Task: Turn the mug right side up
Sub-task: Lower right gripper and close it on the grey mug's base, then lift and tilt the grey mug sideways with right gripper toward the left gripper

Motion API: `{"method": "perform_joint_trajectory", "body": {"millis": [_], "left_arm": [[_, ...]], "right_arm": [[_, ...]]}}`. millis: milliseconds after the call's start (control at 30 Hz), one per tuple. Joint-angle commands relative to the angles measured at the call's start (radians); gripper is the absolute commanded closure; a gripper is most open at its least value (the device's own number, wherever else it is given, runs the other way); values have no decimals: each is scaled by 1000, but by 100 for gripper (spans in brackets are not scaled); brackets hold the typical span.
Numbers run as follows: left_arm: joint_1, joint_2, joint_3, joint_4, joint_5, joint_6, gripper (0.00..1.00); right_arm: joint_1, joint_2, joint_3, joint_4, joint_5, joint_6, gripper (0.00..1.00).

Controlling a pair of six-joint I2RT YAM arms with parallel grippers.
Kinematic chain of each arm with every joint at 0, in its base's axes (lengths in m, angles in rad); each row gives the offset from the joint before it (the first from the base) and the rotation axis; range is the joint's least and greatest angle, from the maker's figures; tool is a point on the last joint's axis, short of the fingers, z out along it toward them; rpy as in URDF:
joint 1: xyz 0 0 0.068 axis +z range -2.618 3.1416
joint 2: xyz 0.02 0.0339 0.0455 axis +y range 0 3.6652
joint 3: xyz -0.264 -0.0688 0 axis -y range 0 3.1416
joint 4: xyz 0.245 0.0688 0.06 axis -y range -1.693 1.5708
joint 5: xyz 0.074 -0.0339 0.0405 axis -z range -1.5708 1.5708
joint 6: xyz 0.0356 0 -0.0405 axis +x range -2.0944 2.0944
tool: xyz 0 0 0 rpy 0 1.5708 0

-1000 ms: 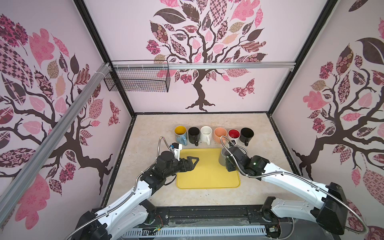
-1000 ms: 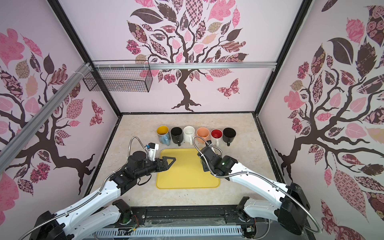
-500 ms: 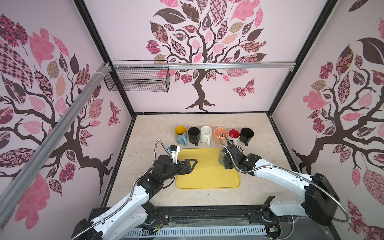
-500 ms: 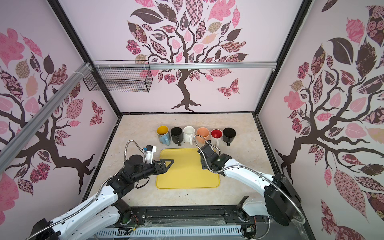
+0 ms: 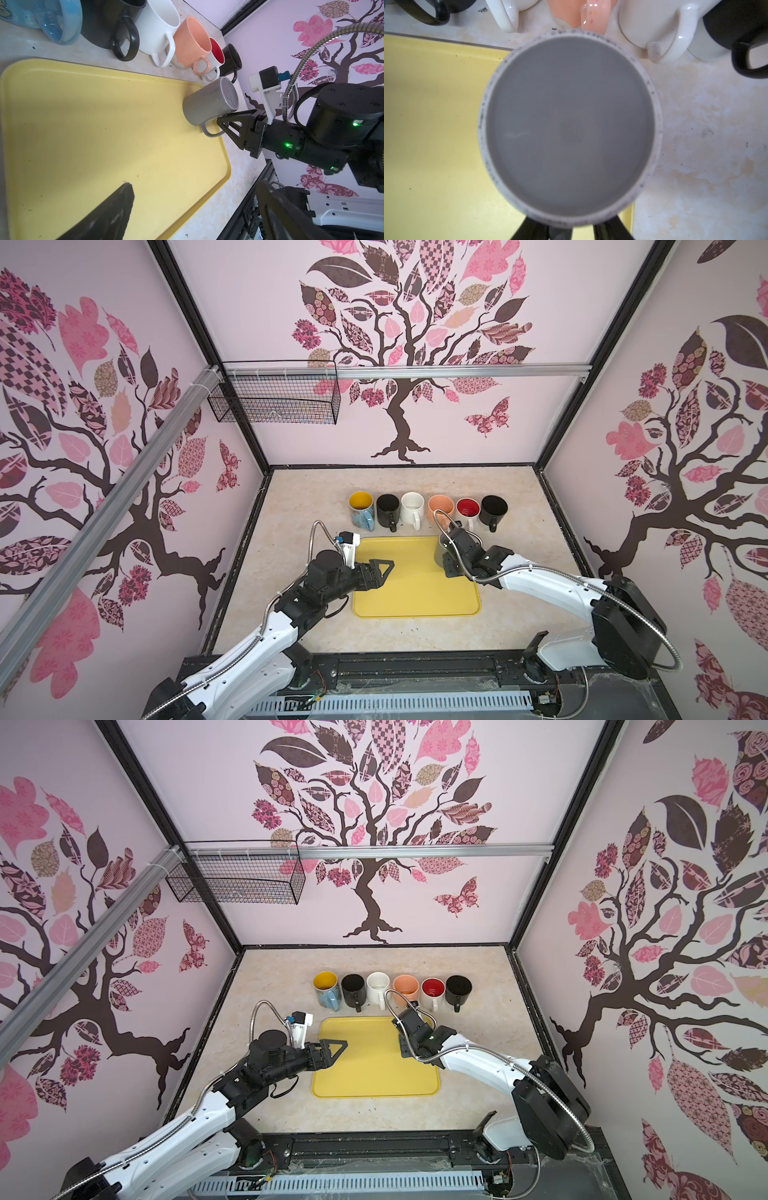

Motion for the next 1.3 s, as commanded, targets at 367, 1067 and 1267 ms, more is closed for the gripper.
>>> {"method": "perform_joint_trajectory", "body": {"millis": [367,1067,1267], "left_arm": [[-2,-5,2,-35,-6,33,6],[-2,-8,-1,-19,-1,20,5],[-2,-3,1,41,41,-25,6]], "right_arm": [[-7,46,-1,49,4,-13,87],[-5,-397,-212,369,-193,64,100],[-6,-494,-255,592,-344,181,100]]}}
